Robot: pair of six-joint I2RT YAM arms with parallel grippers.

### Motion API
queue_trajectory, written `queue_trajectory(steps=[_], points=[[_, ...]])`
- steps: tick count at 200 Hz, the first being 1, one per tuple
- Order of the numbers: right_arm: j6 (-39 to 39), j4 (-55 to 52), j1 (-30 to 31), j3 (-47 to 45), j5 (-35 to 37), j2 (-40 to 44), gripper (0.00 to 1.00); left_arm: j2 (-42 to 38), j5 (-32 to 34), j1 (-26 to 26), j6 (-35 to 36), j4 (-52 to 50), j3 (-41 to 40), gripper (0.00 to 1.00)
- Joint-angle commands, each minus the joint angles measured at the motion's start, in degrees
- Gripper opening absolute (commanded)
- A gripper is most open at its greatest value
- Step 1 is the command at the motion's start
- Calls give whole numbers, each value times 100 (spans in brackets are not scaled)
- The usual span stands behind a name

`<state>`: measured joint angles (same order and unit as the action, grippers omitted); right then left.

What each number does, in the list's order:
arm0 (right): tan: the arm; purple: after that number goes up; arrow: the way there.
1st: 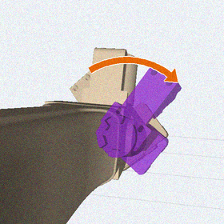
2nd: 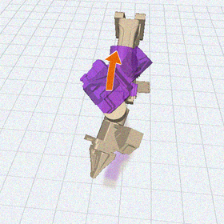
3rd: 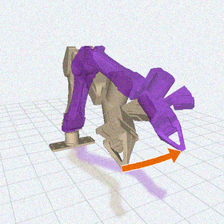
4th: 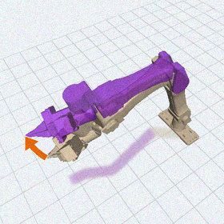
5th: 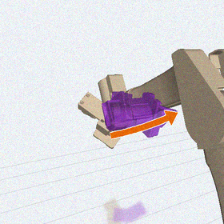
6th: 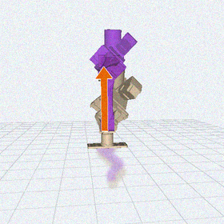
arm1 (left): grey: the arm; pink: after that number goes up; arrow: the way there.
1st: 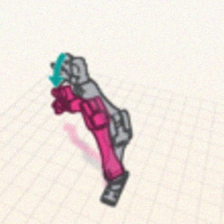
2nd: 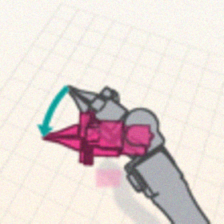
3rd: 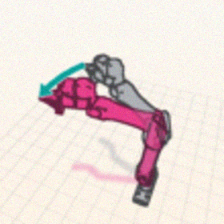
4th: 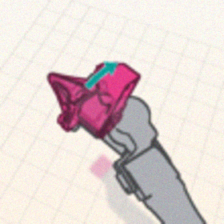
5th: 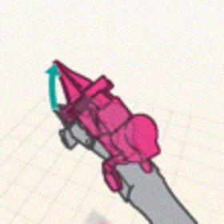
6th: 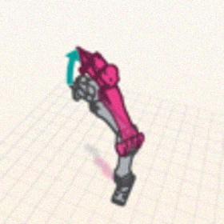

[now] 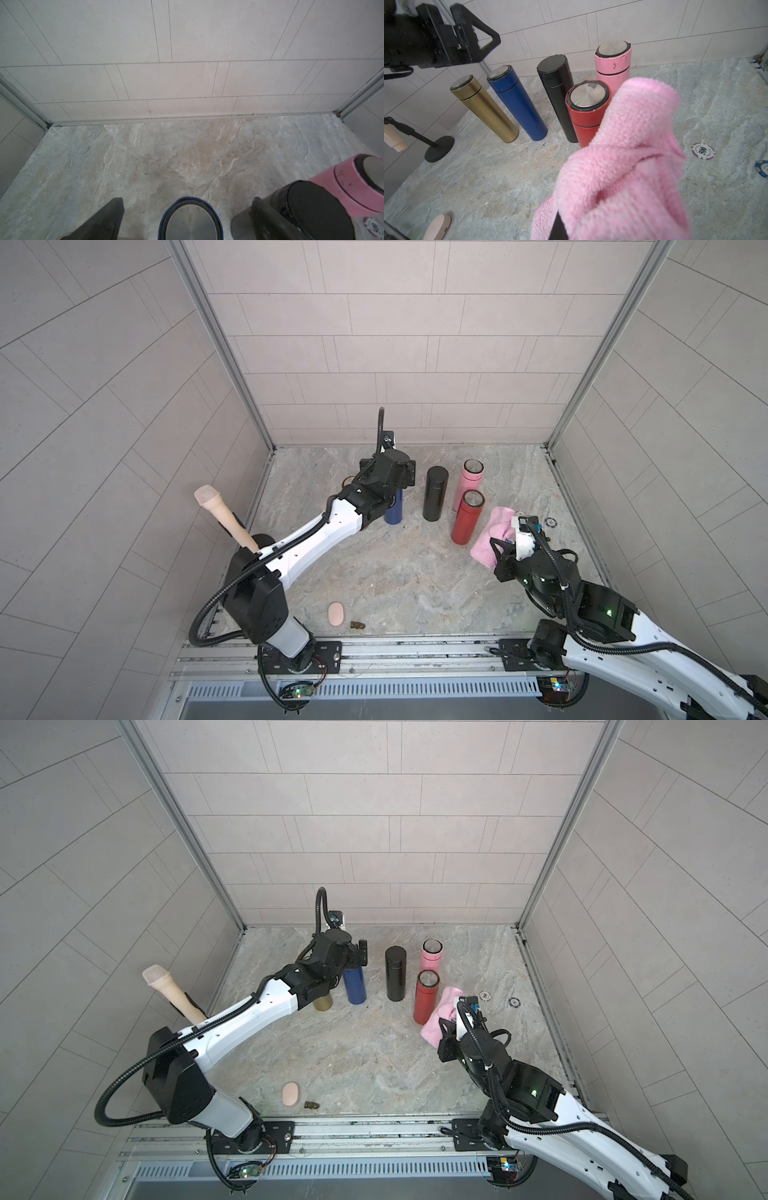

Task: Wipe the surface of the thermos
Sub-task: Pick up the thermos from the center of the board.

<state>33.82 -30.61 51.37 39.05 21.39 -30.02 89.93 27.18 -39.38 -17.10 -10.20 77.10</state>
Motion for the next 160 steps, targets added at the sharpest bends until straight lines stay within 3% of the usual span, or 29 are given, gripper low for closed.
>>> queue_trajectory(steps=[1, 80, 160], points=[[-32, 147, 0, 52, -29, -48, 0, 87, -124, -47, -81, 112, -206, 99], [-3, 134, -4, 54, -29, -122, 0, 496, -295, 141, -378, 240, -317, 89], [43, 213, -5, -64, -73, -118, 0, 883, -511, 191, -438, 409, -367, 88]])
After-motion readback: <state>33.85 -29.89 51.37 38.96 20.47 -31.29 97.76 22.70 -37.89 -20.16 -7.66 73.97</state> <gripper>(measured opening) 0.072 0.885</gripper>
